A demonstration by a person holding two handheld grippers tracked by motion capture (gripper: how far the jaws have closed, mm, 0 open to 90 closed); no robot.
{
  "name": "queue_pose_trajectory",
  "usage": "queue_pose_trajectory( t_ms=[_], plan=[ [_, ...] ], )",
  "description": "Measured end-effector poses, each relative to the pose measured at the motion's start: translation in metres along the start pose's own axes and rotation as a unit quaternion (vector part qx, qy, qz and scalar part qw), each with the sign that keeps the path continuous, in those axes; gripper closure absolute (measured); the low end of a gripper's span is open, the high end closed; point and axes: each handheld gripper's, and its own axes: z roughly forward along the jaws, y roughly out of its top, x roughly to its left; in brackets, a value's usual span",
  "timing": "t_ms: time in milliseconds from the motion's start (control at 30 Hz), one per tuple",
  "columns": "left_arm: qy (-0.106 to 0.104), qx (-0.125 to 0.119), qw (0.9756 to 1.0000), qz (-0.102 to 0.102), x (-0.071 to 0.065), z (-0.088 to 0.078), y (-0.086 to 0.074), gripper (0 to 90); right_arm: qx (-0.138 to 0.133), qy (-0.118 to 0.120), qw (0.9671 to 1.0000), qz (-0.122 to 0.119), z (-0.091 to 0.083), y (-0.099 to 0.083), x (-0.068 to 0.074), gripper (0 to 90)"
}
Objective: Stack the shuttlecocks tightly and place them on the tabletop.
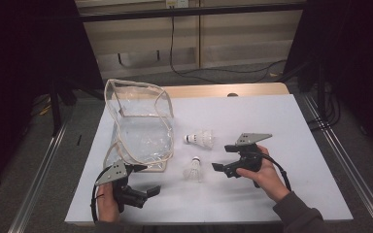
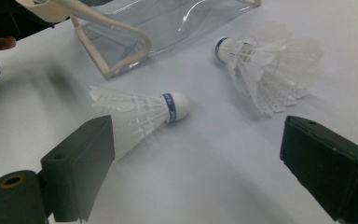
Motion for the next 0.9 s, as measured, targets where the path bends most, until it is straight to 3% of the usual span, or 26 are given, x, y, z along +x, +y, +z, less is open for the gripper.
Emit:
queue_pose_trajectory(
  t_ms=[900],
  plan=[
    [-0.001, -0.003, 1.0000, -0.003, 0.000, 0.000, 0.000, 2.5, 0.022, 0.019, 0.9988, -0.040, 0.027, 0.000, 0.028, 11.0]
  ],
)
